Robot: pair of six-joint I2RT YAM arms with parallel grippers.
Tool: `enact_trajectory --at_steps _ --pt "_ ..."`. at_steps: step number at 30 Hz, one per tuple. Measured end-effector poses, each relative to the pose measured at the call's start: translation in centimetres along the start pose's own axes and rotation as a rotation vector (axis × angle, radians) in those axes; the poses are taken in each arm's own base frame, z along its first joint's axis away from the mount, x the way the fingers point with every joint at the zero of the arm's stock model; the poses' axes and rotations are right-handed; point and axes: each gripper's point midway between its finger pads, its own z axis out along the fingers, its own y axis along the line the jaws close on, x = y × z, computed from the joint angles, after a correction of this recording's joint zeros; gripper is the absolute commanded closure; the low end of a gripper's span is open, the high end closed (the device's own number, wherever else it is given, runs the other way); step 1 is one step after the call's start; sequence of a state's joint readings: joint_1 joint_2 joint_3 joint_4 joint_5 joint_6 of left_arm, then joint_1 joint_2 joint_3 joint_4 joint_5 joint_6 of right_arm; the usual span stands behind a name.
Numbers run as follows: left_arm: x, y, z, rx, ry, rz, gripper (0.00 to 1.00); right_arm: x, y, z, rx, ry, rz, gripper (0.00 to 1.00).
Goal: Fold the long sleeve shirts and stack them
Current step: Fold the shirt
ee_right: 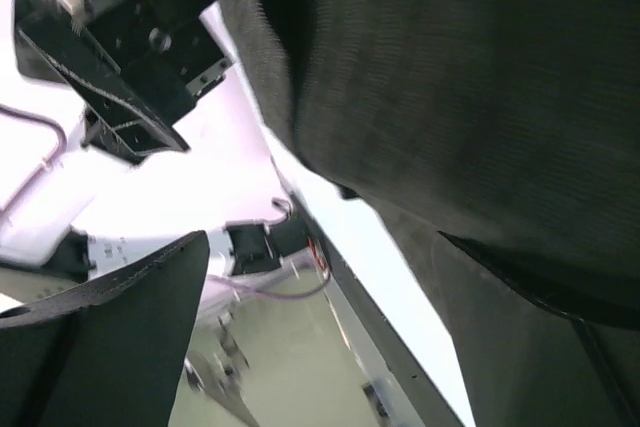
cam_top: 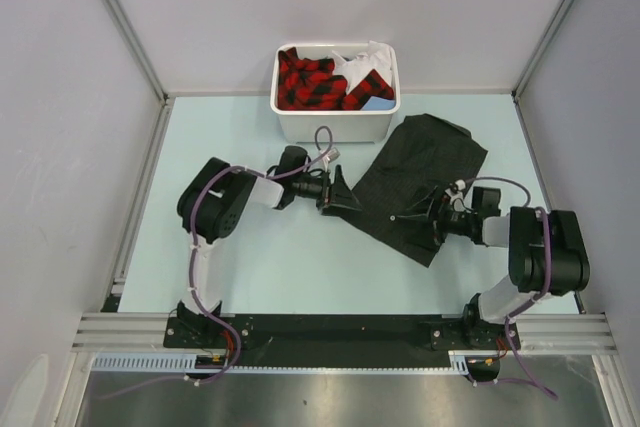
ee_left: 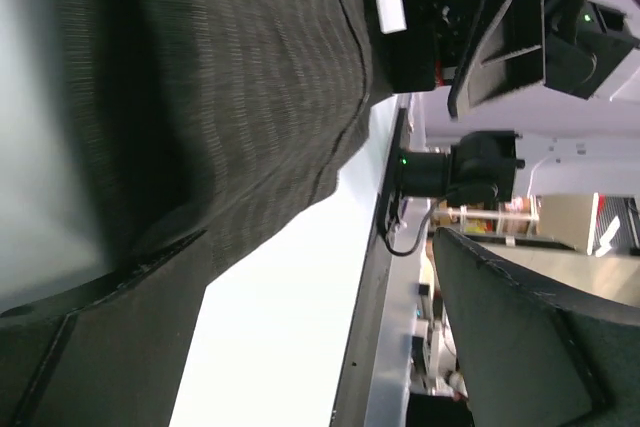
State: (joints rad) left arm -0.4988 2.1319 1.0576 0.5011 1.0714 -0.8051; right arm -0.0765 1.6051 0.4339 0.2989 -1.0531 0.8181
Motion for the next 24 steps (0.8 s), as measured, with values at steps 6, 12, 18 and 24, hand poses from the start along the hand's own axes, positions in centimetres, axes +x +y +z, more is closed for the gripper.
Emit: enact_trajectory --at_steps 6,12,18,24 --pt "-0.5 -0.3 -1.4 -0.012 -0.025 0.046 0.01 -0.9 -0.6 -3.4 0.072 -0.066 0.084 0.00" --pt "0.8 -6.1 2.5 0.089 0.060 0.200 0.01 -2.8 3.7 -4.3 0.021 -0.101 -0.066 0.00" --pt "0.4 -9.7 6.8 0.190 0.084 0.243 0.00 -3.2 3.4 -3.7 0.016 -0.117 -0.073 0.00" --pt "-0.8 -3.2 7.9 0.119 0.047 0.049 0.01 -3.7 -1.6 -3.1 0.063 -0.100 0.076 0.00"
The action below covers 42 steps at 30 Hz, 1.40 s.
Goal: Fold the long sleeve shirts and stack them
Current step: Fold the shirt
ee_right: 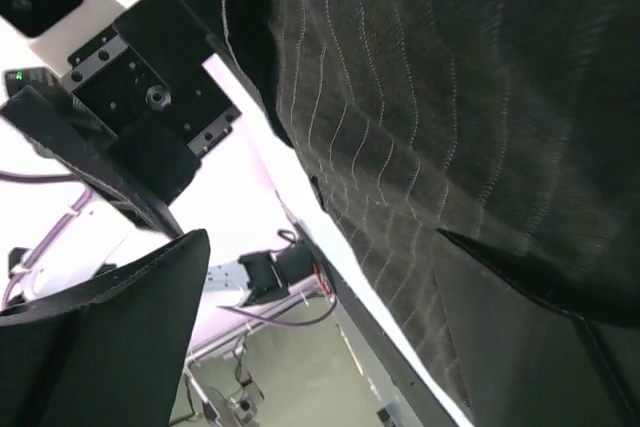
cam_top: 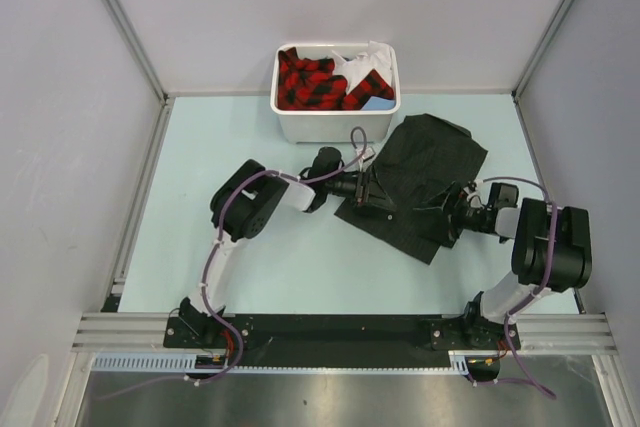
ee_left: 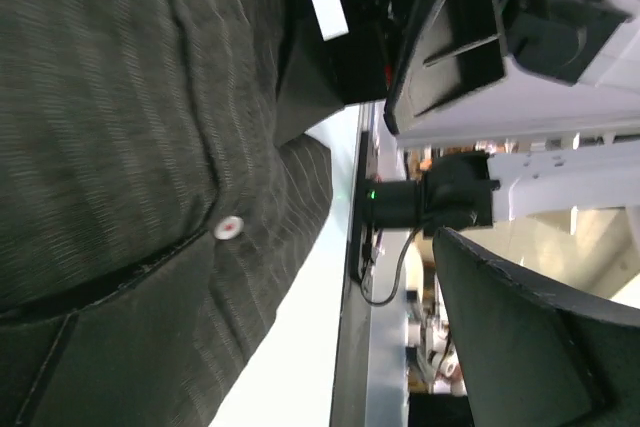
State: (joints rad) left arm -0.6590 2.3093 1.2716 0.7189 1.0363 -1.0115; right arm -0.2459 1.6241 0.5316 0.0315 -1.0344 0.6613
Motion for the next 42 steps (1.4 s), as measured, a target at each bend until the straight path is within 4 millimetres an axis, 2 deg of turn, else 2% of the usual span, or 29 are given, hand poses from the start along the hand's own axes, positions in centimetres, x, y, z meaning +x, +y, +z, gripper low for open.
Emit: enact_trajectory --at_steps 6,9,12,14,16,17,18,20,21,23,24,26,30,37,42 --pt "-2.8 1.1 -3.0 -0.007 -0.101 -0.072 0.01 -1.3 -0.6 -1.2 0.013 -0.030 0.019 0.01" --pt "-3.4 1.6 -5.6 -0.037 -0.140 -0.072 0.00 -1.2 -0.6 -1.5 0.022 -0.030 0.007 0.02" --pt "-3.8 2.4 -8.5 -0.138 -0.147 0.015 0.00 -0.6 0.1 -1.6 0.056 -0.023 -0.048 0.02" --pt "-4.2 2.0 -10.9 -0.263 -0.142 0.203 0.01 -0.3 1.8 -1.6 0.060 -0.019 -0.120 0.04" --pt "-4.5 -0.2 -12.7 -0.353 -0.109 0.488 0.00 -0.4 4.4 -1.5 0.046 -0.030 -0.228 0.07" --pt "-4.6 -1.9 -13.2 -0.392 -0.083 0.691 0.01 -0.6 6.0 -1.5 0.034 -0.039 -0.294 0.11" --pt "-4.4 -3.1 -13.3 -0.410 -0.065 0.816 0.03 -0.9 7.3 -1.4 0.024 -0.047 -0.348 0.13" --pt "-2.9 -5.8 -12.7 -0.427 -0.009 1.150 0.07 -1.7 10.3 -0.9 0.005 -0.074 -0.475 0.21" --pt "-1.7 -6.5 -12.2 -0.427 0.026 1.299 0.14 -1.9 11.0 -0.6 0.003 -0.078 -0.512 0.23" --pt "1.2 -6.3 -10.7 -0.404 0.113 1.507 0.19 -2.3 12.0 0.3 0.012 -0.084 -0.582 0.34" --pt "2.5 -5.3 -9.9 -0.397 0.162 1.576 0.24 -2.4 11.9 0.7 0.018 -0.081 -0.596 0.37" --pt "4.6 -2.3 -9.1 -0.404 0.263 1.659 0.27 -2.8 11.1 1.8 0.044 -0.069 -0.612 0.43" --pt "7.4 2.4 -8.9 -0.438 0.401 1.772 0.35 -4.1 8.4 3.3 0.110 -0.054 -0.591 0.47" --pt "7.1 2.2 -5.6 -0.431 0.384 2.073 0.43 -6.1 5.7 5.2 0.165 -0.032 -0.596 0.51" --pt "6.2 2.3 -4.0 -0.443 0.350 2.189 0.47 -6.6 3.8 6.2 0.192 -0.009 -0.586 0.53"
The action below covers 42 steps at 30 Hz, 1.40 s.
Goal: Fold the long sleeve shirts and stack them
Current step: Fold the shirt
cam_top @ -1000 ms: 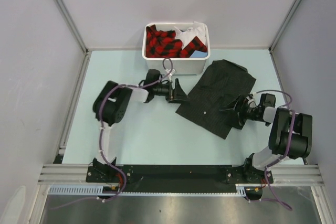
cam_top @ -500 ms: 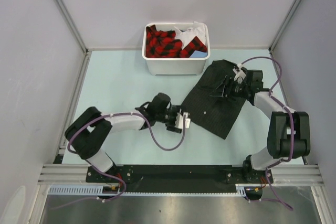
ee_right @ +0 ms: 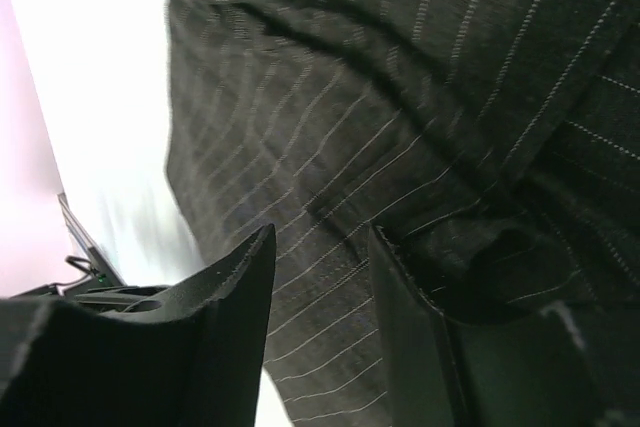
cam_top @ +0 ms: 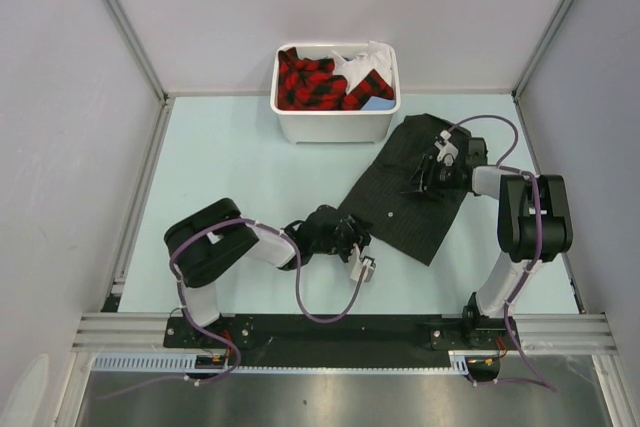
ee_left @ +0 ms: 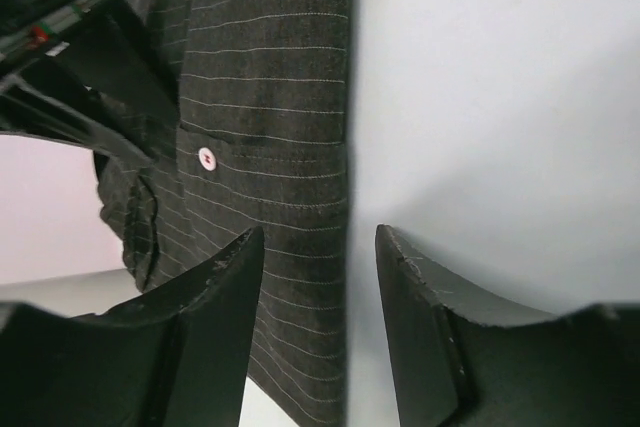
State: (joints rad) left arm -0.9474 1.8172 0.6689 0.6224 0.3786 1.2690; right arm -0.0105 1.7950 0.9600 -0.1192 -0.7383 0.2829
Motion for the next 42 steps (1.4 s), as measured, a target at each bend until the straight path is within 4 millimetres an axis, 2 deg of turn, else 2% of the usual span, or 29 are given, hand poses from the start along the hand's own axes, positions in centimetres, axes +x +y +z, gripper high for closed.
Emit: enact_trajectory --at_steps 5,11,14,18,22,24,25,29,35,38,42 --pt "0.5 0.8 1.1 -0.027 0.015 0.049 0.53 0.6 -0.9 0.6 0.010 0.026 0.006 0.55" --pt "1.4 2.1 3.1 -0.044 0.059 0.071 0.62 0.0 -0.9 0.9 0.012 0.036 -0.017 0.55" --pt "1.5 2.2 3.5 -0.050 0.074 0.074 0.72 -0.3 -0.9 0.9 0.012 0.038 -0.023 0.55" --pt "1.8 2.0 3.5 -0.053 0.097 0.069 1.00 -0.7 -1.0 1.2 0.010 0.046 -0.020 0.55" --pt "1.9 1.7 3.2 -0.044 0.108 0.061 1.00 -0.6 -0.8 1.1 0.001 0.060 -0.027 0.50" --pt "1.8 1.4 2.9 -0.023 0.113 0.051 1.00 -0.5 -0.6 1.0 -0.009 0.072 -0.034 0.40" --pt "1.6 1.3 2.5 -0.011 0.116 0.042 1.00 -0.4 -0.5 0.9 -0.015 0.079 -0.040 0.32" --pt "0.4 1.1 0.0 0.043 0.119 -0.011 1.00 -1.3 1.3 -0.4 -0.044 0.100 -0.101 0.21" --pt "-2.9 0.2 -5.3 0.139 0.104 -0.097 1.00 -4.5 4.1 -4.2 -0.071 0.043 -0.265 0.18" --pt "-5.3 -1.0 -8.2 0.182 0.087 -0.127 1.00 -5.3 4.6 -5.7 -0.068 0.030 -0.317 0.18" --pt "-9.1 -3.9 -12.2 0.278 0.048 -0.171 1.00 -5.3 3.9 -6.7 -0.055 0.045 -0.343 0.20"
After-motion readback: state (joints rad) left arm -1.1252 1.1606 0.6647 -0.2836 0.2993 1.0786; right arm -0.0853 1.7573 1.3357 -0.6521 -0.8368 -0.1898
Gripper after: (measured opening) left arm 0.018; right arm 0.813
